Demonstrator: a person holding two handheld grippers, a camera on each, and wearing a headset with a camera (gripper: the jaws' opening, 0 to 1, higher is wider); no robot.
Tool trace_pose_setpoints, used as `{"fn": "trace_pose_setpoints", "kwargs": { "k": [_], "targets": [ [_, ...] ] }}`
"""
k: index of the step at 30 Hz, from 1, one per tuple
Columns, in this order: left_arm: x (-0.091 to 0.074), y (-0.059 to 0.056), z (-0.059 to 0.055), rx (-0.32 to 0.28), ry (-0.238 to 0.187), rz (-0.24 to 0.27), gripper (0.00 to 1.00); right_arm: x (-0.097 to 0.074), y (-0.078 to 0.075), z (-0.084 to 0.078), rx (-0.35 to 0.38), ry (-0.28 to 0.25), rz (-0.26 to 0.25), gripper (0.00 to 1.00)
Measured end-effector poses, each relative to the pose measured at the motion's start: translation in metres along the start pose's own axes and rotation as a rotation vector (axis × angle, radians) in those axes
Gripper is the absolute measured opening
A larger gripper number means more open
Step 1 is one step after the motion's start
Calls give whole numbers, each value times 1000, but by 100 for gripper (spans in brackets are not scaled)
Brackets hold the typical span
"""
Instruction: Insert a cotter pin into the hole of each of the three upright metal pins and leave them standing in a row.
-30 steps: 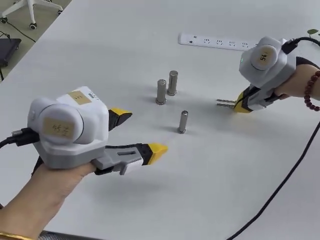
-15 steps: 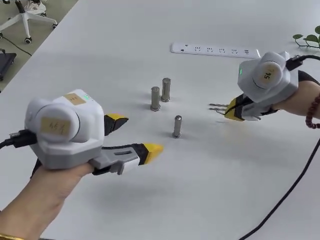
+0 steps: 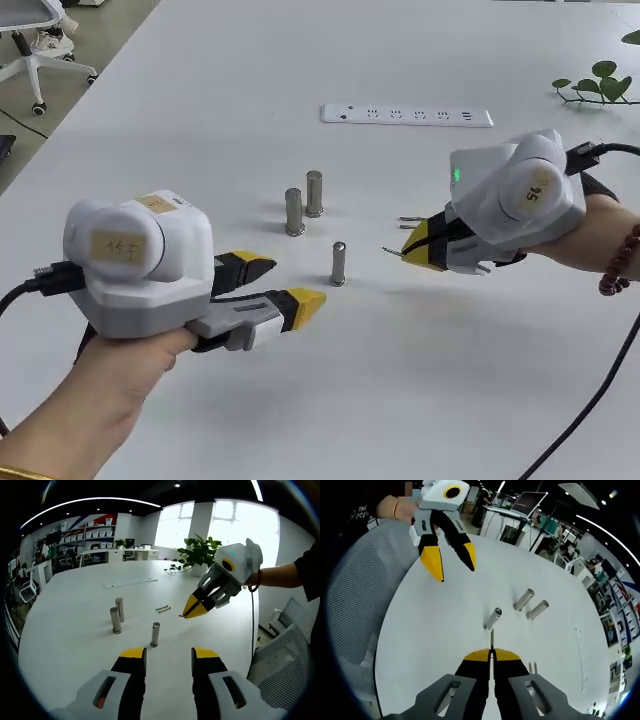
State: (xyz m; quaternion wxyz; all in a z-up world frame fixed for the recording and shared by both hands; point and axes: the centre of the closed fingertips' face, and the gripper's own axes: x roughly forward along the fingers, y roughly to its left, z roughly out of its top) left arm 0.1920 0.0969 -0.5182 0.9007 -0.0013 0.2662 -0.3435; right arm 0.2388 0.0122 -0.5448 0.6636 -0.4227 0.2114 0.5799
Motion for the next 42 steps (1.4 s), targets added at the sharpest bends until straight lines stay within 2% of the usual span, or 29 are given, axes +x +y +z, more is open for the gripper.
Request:
{"fn": "trace_pose_setpoints", "kwargs": {
  "k": [4,7,10,18,25,32,37,40,42],
  "targets": [
    [3,-6,0,-22,4,-23,31,-3,8,18,-27,-30,2,0],
    [5,-11,4,-59,-16,-44,28,-3,15,30,-52,-54,9,0],
    [7,-13,10,-77,-40,-61,22,-2,22,39,-77,-70,19,0],
    [10,-18,14,-160,-63,-104,17,-2,35,54,-132,-102,28,0],
    [12,-25,14,-216,-78,-139,8,-3,38,60,-161,-109,23,0],
    [12,-29,16,-248,-88,-146,1,-6,40,65,-171,-123,21,0],
    [12,-30,16,-240,-98,-149,0,-8,39,68,-176,-132,5,0],
    [12,-31,13,-220,-83,-149,0,-8,39,69,-176,-136,0,0],
    [12,-31,13,-235,-89,-149,0,-9,40,71,-182,-139,-1,0]
  ]
}}
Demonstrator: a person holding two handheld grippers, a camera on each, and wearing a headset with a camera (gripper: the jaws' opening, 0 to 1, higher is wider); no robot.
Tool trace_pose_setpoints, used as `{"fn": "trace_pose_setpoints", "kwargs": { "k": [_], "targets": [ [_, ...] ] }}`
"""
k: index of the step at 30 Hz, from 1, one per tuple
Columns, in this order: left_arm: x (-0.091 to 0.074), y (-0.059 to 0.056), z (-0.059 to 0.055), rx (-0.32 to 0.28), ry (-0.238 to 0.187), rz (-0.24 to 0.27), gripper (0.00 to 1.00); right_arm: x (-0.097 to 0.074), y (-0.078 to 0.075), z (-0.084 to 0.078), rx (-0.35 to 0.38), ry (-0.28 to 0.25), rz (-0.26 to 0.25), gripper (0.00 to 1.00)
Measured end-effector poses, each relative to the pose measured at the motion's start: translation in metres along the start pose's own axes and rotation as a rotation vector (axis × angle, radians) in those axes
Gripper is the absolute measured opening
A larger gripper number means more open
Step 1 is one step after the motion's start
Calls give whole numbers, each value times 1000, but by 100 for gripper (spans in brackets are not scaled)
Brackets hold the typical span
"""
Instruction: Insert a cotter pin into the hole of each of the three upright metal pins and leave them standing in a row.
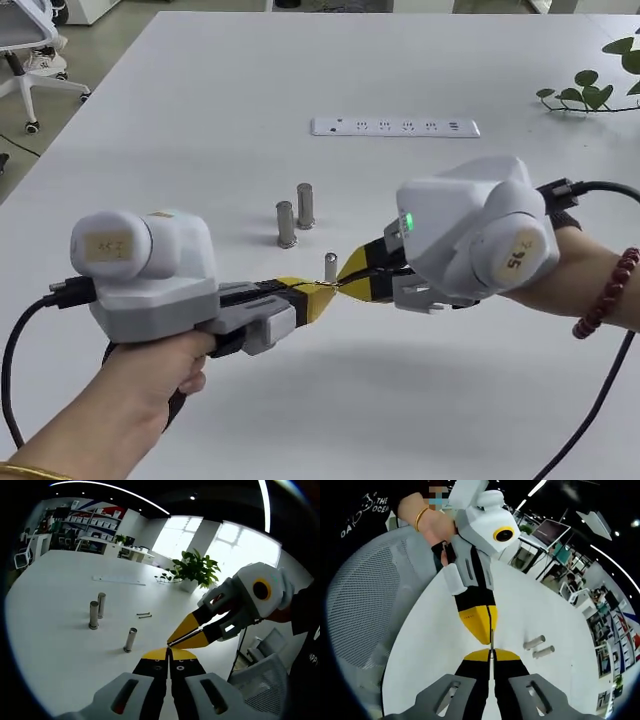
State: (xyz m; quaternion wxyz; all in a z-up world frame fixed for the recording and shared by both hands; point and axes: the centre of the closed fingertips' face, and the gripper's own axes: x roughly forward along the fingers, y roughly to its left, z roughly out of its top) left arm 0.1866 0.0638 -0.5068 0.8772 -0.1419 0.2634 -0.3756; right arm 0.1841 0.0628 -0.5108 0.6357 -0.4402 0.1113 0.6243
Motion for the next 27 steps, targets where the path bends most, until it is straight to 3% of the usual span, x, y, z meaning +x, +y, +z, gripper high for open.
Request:
{"fn": "trace_pose_setpoints", "kwargs": {
  "k": [12,20,27],
  "targets": [
    [0,0,5,-28,-23,-10,0,-2,-3,1,-10,4,-11,0],
    [0,0,12,-74,-62,-24,2,-3,-2,0,-17,9,-13,0],
    [1,0,11,-72,-62,-21,1,-2,-3,3,-17,2,-20,0]
  ]
}}
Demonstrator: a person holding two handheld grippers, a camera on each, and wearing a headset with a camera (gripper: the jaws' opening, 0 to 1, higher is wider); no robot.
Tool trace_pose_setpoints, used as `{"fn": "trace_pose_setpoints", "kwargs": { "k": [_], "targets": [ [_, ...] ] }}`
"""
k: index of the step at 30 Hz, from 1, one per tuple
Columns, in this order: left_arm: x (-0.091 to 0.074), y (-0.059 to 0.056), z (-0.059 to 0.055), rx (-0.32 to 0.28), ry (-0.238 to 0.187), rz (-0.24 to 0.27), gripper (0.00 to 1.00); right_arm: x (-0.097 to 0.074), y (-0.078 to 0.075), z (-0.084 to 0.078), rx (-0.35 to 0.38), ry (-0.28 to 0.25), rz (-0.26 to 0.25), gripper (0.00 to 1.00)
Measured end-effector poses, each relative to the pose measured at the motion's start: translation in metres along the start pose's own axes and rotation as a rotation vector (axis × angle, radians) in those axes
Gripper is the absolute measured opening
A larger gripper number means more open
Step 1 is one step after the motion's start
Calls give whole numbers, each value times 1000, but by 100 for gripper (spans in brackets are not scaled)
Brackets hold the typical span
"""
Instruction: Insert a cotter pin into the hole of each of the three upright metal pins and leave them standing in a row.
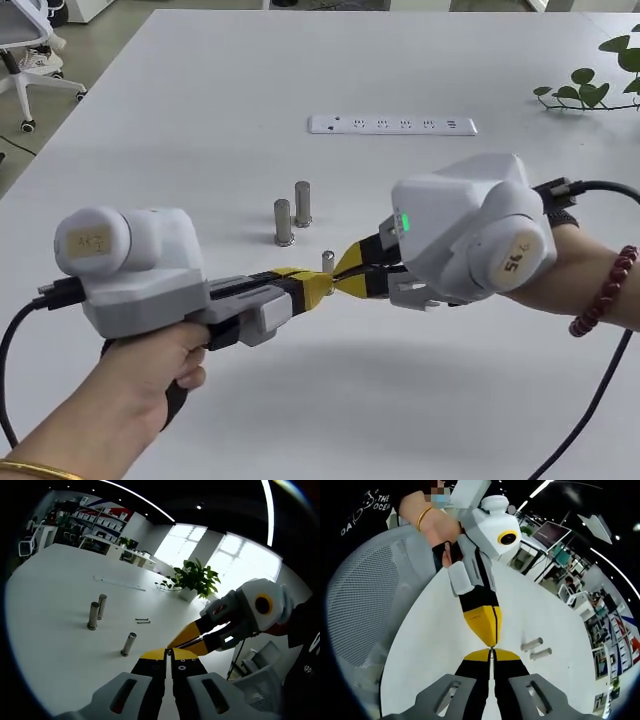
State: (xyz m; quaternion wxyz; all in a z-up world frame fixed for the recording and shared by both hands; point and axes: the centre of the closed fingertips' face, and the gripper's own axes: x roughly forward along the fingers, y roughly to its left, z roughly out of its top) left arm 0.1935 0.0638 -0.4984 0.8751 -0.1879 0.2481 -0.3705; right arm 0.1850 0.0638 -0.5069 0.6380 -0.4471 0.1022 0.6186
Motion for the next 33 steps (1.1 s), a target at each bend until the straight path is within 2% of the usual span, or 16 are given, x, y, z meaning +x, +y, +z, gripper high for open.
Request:
{"fn": "trace_pose_setpoints", "kwargs": {
  "k": [10,13,19,25,29,33],
  "targets": [
    [1,0,-1,16,2,-1,0,0,-2,0,-1,2,-3,0],
    [1,0,-2,7,3,2,0,0,-1,0,-3,5,-5,0],
    [0,1,-2,-62,-7,-7,0,0,-1,0,-12,4,-12,0],
    [0,2,-3,-75,-3,-1,0,2,-1,0,-19,4,-15,0],
    [0,2,-4,-63,4,-2,0,2,0,0,-13,1,-10,0],
    [-1,4,-9,-14,28,11,0,2,1,-2,44,-15,10,0]
  ]
}}
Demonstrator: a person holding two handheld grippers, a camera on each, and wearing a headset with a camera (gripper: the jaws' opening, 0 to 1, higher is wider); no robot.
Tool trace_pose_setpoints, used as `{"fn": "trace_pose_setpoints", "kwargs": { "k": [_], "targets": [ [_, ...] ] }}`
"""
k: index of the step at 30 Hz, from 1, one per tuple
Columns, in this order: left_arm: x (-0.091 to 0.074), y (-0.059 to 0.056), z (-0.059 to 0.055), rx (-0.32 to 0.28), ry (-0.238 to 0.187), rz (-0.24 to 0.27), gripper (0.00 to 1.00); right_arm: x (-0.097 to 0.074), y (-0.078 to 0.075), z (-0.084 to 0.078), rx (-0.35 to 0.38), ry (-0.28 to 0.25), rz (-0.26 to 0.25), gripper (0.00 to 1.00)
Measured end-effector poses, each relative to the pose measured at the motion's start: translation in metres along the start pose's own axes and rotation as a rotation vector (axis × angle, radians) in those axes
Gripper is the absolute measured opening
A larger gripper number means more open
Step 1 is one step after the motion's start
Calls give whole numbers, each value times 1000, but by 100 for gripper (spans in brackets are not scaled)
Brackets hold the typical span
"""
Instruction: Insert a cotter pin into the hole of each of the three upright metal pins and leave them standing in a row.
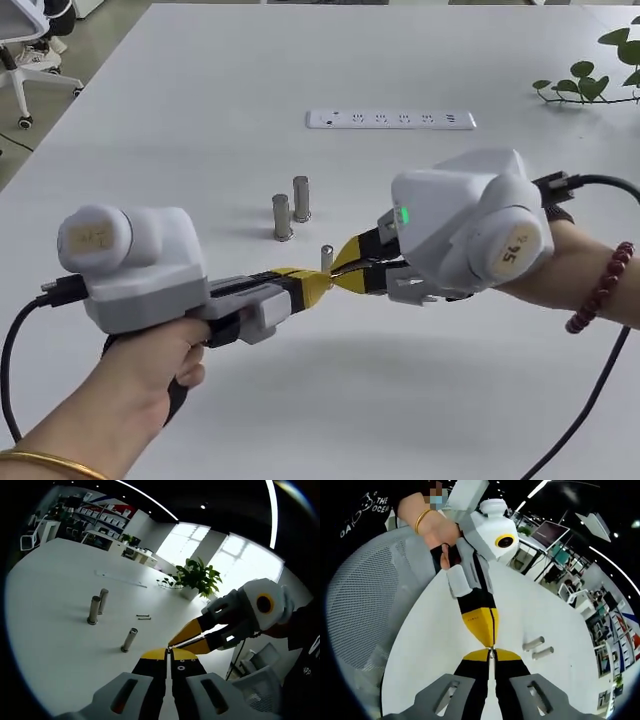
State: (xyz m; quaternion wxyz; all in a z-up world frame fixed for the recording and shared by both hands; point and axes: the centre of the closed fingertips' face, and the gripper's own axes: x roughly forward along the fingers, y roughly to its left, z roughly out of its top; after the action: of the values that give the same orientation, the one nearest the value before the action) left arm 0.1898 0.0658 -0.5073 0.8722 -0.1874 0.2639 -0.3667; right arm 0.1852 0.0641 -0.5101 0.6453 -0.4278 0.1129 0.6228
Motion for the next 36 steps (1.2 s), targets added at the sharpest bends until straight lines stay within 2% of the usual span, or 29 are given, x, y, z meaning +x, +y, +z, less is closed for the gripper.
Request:
{"fn": "trace_pose_setpoints", "kwargs": {
  "k": [5,11,15,17,21,25,29,33,36],
  "targets": [
    [-2,1,-2,63,15,-5,0,-2,0,-3,50,-9,13,0],
    [-4,1,-6,185,51,-22,0,-5,3,-6,178,-49,50,1],
    [-4,-5,-8,266,74,-62,0,-5,5,-11,281,-79,98,2],
    [-4,-7,-7,286,70,-78,0,-7,7,-13,302,-81,112,2],
    [-5,-8,-13,357,116,-98,0,-10,17,-14,381,-99,167,4],
    [-5,-13,-15,418,125,-122,0,-12,22,-14,435,-119,191,4],
    [-4,-16,-17,442,128,-148,0,-15,28,-14,468,-141,241,5],
    [-4,-24,-22,457,145,-194,0,-16,33,-14,492,-141,263,5],
    [-4,-27,-24,464,149,-204,0,-17,39,-12,495,-147,292,5]
  ]
}}
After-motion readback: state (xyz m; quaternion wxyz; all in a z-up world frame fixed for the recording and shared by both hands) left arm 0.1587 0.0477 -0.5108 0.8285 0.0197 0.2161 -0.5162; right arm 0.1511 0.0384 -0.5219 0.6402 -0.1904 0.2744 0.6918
